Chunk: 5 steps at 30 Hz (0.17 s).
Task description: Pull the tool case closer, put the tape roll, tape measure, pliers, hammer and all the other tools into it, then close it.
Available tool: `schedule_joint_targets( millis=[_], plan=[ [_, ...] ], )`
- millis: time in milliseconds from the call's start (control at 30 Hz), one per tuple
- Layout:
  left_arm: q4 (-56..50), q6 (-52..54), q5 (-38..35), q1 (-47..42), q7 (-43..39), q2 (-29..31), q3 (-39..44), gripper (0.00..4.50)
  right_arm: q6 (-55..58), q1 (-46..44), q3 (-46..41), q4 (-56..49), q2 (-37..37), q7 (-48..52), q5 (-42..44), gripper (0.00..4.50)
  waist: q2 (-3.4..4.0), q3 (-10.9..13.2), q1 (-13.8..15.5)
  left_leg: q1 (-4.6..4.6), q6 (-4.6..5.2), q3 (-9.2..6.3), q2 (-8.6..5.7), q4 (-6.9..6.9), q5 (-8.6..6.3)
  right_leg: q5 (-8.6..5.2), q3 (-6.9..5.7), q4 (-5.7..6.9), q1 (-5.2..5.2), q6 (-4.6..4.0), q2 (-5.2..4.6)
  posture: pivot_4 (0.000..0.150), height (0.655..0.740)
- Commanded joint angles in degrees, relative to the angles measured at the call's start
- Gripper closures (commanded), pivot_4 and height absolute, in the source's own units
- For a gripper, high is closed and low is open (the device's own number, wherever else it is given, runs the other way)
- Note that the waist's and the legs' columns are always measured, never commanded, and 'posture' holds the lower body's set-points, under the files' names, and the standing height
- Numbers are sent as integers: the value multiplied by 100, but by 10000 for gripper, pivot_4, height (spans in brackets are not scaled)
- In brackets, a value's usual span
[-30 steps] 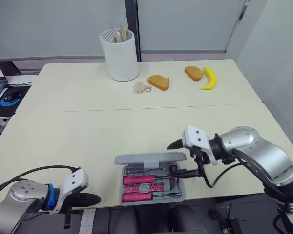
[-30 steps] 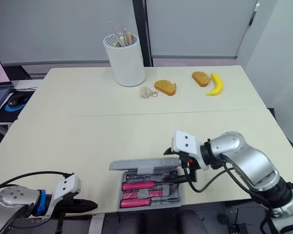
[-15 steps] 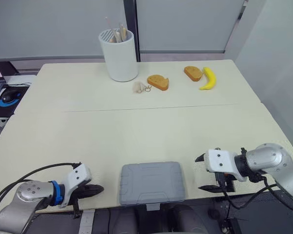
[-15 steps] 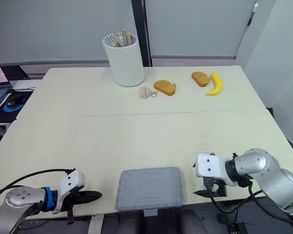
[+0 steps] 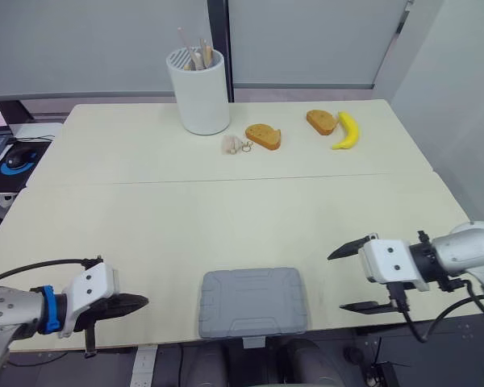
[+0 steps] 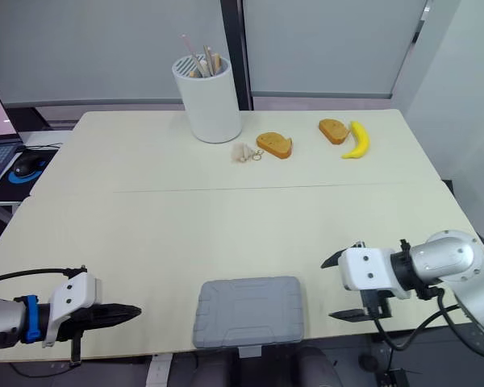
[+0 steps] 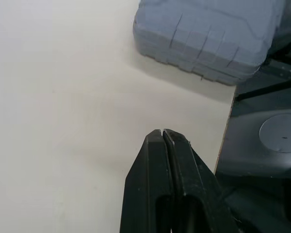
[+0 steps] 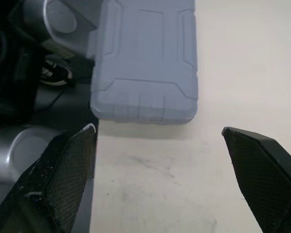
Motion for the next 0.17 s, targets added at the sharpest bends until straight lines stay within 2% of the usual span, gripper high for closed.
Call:
schedule_joint_targets(
  millis=[33, 167],
  plan=[
    [-124, -202, 142, 48, 23, 86, 328, 45000, -242, -68, -336, 100, -196, 340, 191, 311, 0, 0, -1, 0, 0, 0, 0, 0, 0, 0, 0, 0, 0, -1, 0, 1500, 7337],
    [-69, 55, 5, -219, 151, -6, 258, 45000, -412, -130, -346, 241, -255, 428, 107, 311, 0, 0, -2, 1, 1, -3, 2, 1, 0, -1, -3, 5, 0, 2, 4, 1500, 7337]
  ],
)
